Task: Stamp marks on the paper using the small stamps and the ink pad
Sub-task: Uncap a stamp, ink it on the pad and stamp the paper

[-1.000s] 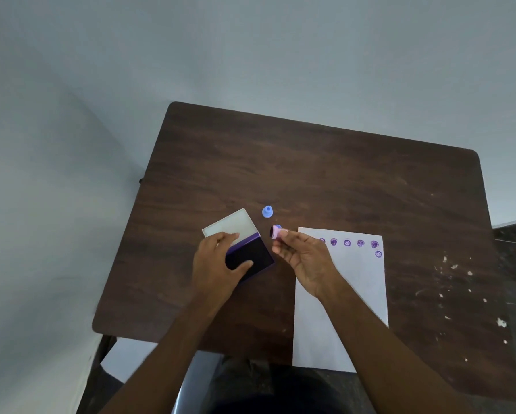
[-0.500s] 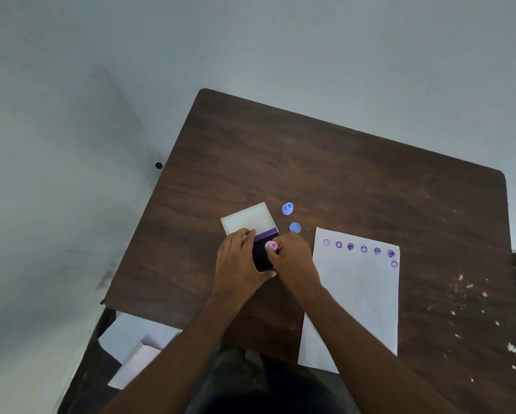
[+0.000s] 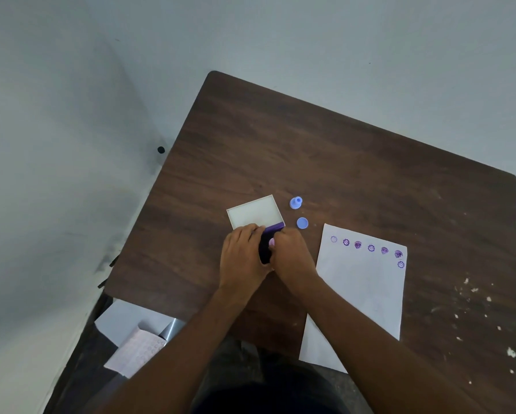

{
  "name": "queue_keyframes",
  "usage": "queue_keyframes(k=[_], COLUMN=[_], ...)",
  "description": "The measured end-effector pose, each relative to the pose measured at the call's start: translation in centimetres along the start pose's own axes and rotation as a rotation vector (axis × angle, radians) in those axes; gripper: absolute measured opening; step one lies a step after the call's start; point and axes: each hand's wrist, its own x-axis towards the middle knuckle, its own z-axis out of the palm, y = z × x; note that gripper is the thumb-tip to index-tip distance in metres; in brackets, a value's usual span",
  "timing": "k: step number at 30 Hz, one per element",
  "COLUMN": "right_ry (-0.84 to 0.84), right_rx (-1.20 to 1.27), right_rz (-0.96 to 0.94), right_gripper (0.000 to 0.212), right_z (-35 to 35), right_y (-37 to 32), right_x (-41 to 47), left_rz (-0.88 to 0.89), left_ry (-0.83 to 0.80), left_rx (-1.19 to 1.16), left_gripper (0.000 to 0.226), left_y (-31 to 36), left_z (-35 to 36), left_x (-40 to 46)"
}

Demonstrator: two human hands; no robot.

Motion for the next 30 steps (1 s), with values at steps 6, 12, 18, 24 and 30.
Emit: queue_keyframes(k=[6,12,18,24,30], right_ry=[0.035,0.048,0.058,0.04,-0.116], right_rx=[-0.035,-0.029,-0.035,-0.031,-0.041], right_rz=[-0.026,-0.009,-0.015,0.016,0.096], right_gripper=[0.013,0.011,0.013,0.014,0.032], right_z=[0.4,0.4,0.6,1.4,2.1], right_y=[0.1,-0.1,-0.1,0.4,0.6], right_x=[-0.1,-0.2,0.0,0.0,1.1], left_rz=[0.001,0.008,0.022,0.017,0.003], left_ry=[-0.01,-0.012,0.025,0.011,0.012], left_rx=[-0.009,-0.019,-0.032,-0.031,-0.035], left_gripper=[0.073,0.071,0.068,0.068,0.066], left_y=[0.1,0.1,0.0,-0.1,-0.1], left_z=[0.0,-0.1,-0.2,-0.2,-0.1], left_x=[0.0,0.0,-0.2,-0.1,-0.1])
